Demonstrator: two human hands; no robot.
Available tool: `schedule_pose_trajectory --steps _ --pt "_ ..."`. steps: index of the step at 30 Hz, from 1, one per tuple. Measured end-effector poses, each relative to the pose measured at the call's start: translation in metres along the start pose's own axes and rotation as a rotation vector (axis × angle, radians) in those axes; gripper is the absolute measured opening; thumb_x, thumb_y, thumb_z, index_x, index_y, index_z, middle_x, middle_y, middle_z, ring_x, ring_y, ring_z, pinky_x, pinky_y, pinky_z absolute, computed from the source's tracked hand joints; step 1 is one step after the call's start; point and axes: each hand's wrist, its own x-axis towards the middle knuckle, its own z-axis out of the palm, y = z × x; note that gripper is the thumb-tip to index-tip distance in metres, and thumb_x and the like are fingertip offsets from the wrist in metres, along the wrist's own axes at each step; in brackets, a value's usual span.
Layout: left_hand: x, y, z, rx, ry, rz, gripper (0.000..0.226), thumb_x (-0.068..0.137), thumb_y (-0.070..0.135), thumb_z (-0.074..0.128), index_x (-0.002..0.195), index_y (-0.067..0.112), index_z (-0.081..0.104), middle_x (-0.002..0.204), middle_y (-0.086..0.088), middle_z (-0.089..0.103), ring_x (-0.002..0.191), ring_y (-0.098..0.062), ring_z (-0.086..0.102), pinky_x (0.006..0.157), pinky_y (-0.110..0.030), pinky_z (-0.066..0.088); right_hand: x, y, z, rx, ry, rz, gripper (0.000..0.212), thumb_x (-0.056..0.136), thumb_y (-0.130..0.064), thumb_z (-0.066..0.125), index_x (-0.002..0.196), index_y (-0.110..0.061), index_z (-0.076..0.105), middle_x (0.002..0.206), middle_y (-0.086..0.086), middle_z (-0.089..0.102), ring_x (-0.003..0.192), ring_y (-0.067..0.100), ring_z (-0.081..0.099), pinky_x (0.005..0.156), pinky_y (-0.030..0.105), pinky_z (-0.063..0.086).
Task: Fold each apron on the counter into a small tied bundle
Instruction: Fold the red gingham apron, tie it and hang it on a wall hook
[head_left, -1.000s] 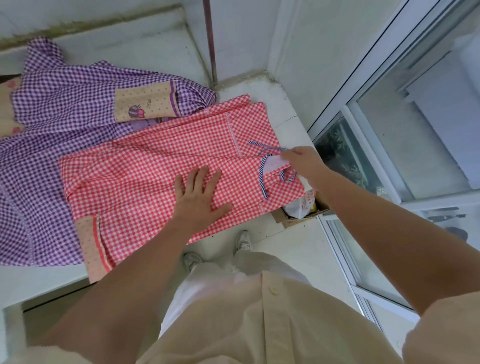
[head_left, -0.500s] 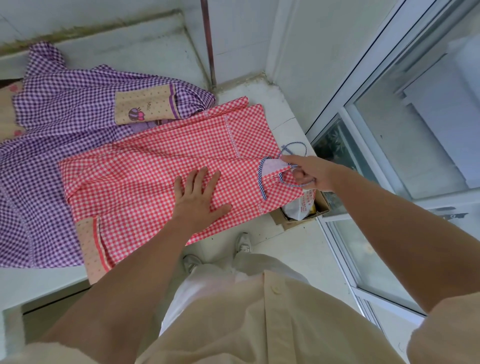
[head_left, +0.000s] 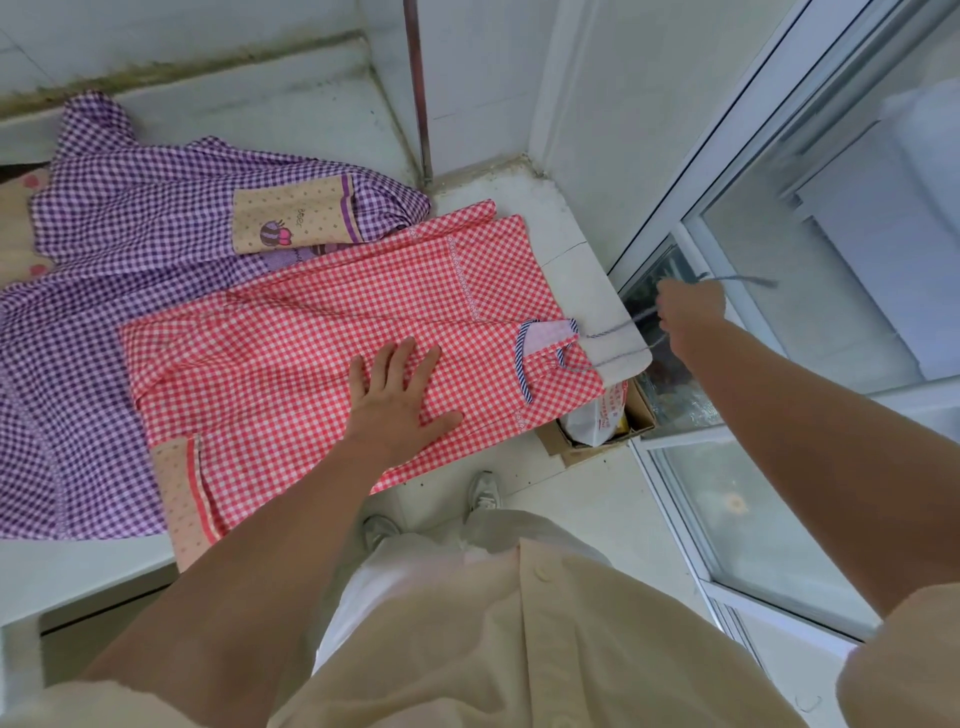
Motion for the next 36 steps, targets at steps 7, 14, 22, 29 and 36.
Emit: schedule_pose_trajectory --steps 7,14,22,29,36 --pt "-0.011 -0.027 -0.003 -0.138 0.170 0.145 0.081 0.088 0.073 0.009 0.154 0.027 0.019 0.159 -0.010 0.016 0.147 -0.029 0.010 0.119 -0.053 -0.003 -0.073 -0.003 0.055 -0.661 0.152 -0.470 0.096 0.093 -0.033 0.062 0.155 -0.009 -0.007 0.163 0.013 -0.006 0.150 0.033 0.000 0.120 0.047 0.007" --pt "-0.043 -0.106 -0.011 -0.211 0.467 -0.176 0.049 0.095 0.044 0.032 0.131 0.015 0.051 0.141 -0.014 0.038 0.132 -0.035 0.030 0.111 -0.056 0.018 -0.183 0.036 0.144 -0.489 -0.320 -0.916 0.023 0.094 -0.017 0.056 0.115 -0.011 0.060 0.107 0.003 0.061 0.092 0.015 0.059 0.093 0.040 0.049" --pt "-0.059 -0.191 -0.019 -0.290 0.464 -0.422 0.057 0.090 0.035 0.057 0.138 0.010 0.041 0.154 -0.020 0.024 0.142 -0.041 0.018 0.115 -0.054 0.012 -0.220 0.099 0.153 -0.617 -0.879 0.352 0.087 0.085 -0.076 0.045 0.115 0.004 0.059 0.109 0.021 0.069 0.085 0.027 0.071 0.067 0.030 0.056" --pt "-0.015 -0.192 -0.059 -0.251 0.321 -0.175 0.074 0.086 0.039 0.064 0.147 0.015 0.030 0.153 -0.014 0.032 0.144 -0.032 0.020 0.116 -0.050 0.014 -0.233 0.114 0.155 -0.018 -0.594 0.216 0.016 0.093 -0.022 0.063 0.103 -0.010 0.057 0.104 0.009 0.068 0.094 0.023 0.067 0.091 0.038 0.052" --pt "-0.008 -0.212 -0.065 -0.375 -0.127 -0.227 0.075 0.086 0.046 0.068 0.144 0.010 0.038 0.143 -0.016 0.048 0.131 -0.035 0.045 0.111 -0.046 0.029 -0.213 0.107 0.148 0.257 -0.129 0.180 0.012 0.095 -0.014 0.049 0.094 -0.004 0.057 0.082 0.007 0.063 0.072 0.018 0.063 0.064 0.030 0.057"
